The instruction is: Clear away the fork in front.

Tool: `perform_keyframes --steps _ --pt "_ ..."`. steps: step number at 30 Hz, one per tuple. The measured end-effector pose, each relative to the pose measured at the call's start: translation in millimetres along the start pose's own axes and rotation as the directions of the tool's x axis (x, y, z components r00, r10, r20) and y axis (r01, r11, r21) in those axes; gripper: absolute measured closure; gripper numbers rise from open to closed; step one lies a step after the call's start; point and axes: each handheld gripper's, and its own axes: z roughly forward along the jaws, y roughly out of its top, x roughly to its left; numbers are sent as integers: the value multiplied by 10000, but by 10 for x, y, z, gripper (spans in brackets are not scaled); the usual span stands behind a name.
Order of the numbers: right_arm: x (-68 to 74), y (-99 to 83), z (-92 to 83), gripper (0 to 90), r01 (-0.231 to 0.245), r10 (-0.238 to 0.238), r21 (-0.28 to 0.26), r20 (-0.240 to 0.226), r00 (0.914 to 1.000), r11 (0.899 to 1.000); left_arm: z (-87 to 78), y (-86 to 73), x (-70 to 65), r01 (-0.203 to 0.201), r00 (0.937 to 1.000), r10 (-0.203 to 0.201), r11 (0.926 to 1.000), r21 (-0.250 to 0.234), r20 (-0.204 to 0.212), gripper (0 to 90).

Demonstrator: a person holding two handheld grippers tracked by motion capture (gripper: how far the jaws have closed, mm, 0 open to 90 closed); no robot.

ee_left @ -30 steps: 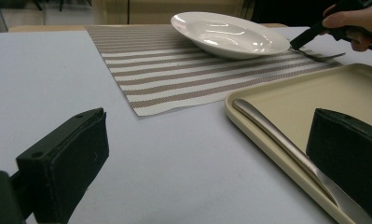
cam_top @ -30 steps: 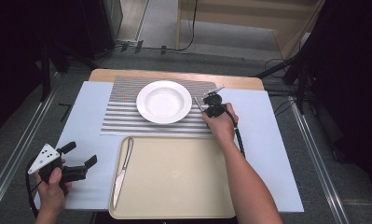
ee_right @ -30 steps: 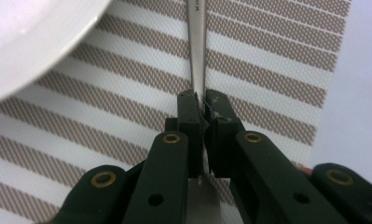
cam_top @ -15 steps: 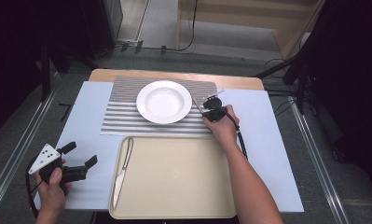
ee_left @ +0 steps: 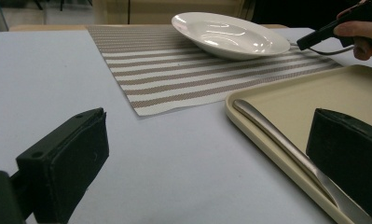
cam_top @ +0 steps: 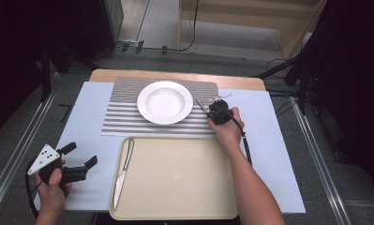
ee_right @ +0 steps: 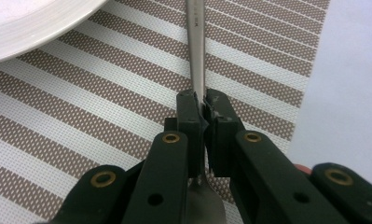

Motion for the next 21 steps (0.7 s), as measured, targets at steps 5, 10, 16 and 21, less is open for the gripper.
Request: perform_keyframes --steps 5,10,16,21 --pt "-27 -48 -21 863 204 -199 215 -232 9995 9996 5 1 -6 -46 10000 46 10000 44 -31 0" --pt "-25 -62 8 859 452 -431 451 -461 9980 9980 8 0 -12 -61 10000 62 10000 56 -61 0" --pt "-13 -17 64 771 527 -520 201 -325 9981 9984 7 0 -10 -57 10000 58 10000 62 -47 0" --pt "-16 51 115 792 450 -442 266 -293 9986 9986 7 0 -9 -49 10000 49 10000 45 -39 0"
